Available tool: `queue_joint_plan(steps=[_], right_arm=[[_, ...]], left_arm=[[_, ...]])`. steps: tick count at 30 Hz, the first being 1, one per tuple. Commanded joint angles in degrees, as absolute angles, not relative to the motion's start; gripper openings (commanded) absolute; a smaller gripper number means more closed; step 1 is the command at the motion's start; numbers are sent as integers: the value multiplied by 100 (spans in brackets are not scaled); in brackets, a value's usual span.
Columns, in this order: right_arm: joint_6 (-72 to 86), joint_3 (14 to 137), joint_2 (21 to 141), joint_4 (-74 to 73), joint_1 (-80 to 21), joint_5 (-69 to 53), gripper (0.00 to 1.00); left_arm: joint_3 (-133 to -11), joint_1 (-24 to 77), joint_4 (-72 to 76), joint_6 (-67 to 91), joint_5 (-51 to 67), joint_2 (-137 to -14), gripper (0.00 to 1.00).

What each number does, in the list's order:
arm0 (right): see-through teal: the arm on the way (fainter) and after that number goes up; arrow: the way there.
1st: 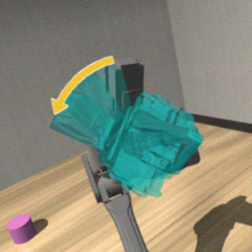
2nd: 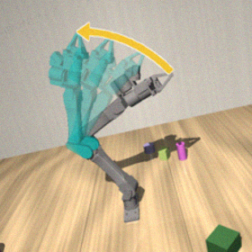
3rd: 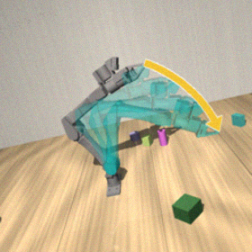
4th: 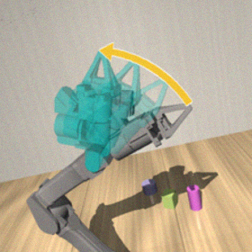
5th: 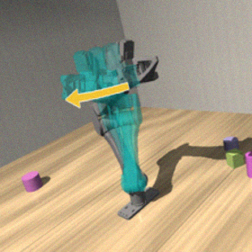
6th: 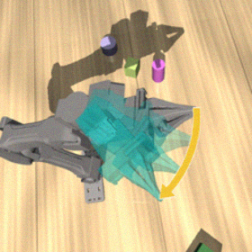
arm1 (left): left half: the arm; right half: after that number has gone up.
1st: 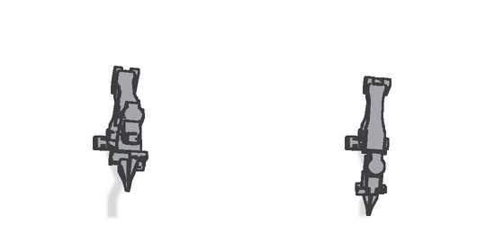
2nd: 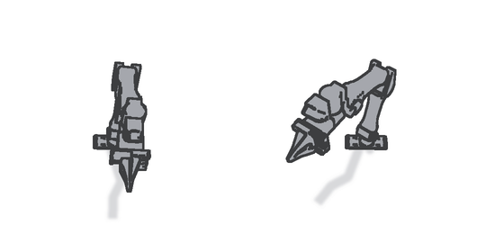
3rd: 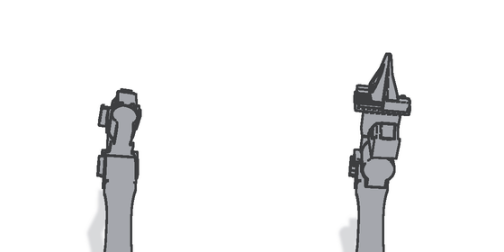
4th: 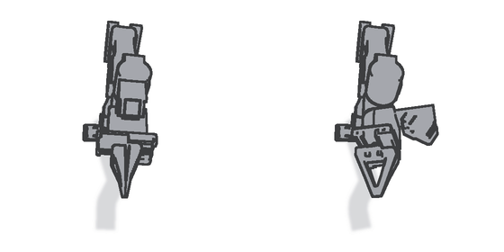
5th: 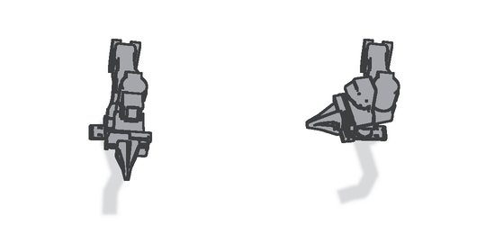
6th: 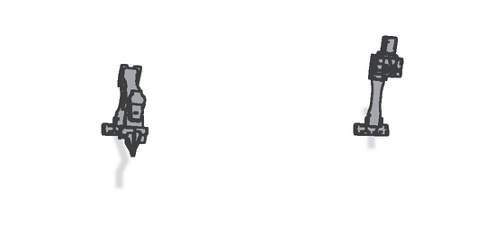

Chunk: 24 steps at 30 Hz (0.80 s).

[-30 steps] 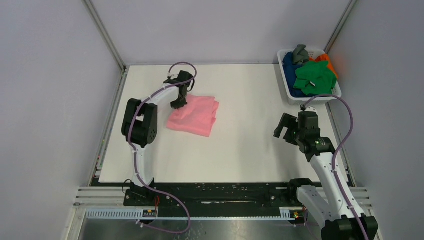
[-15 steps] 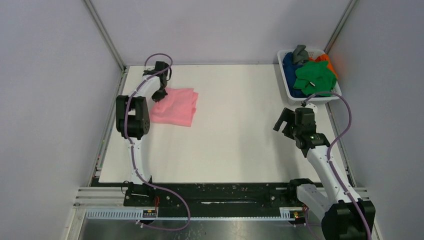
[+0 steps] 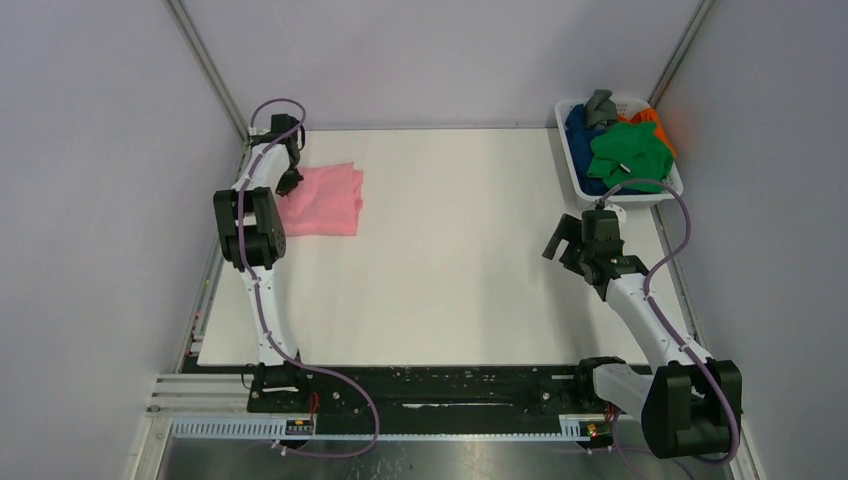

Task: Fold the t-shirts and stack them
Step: Put the neatly folded tshirt into the corner of the board with the left arm

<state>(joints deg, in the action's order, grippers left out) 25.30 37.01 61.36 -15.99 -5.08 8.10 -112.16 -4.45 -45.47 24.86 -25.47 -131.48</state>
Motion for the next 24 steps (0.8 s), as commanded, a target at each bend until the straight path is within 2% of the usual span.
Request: queue_joint_plan(steps=[1,14,24], right_arm=[[2517,3912,6276,-1398,-492,989,100],[2460,4002,6393,-1414,-492,984,100],[2425,4118,6497,-1450,-492,1174,99]], left_arm=[[-11651,-546,-4528,2393,-2476,-13233,0],[-11637,-799,-4123,2553,-2359,-13190,0],[-12586,-915,-3648,2672,-2155,-13902,0]])
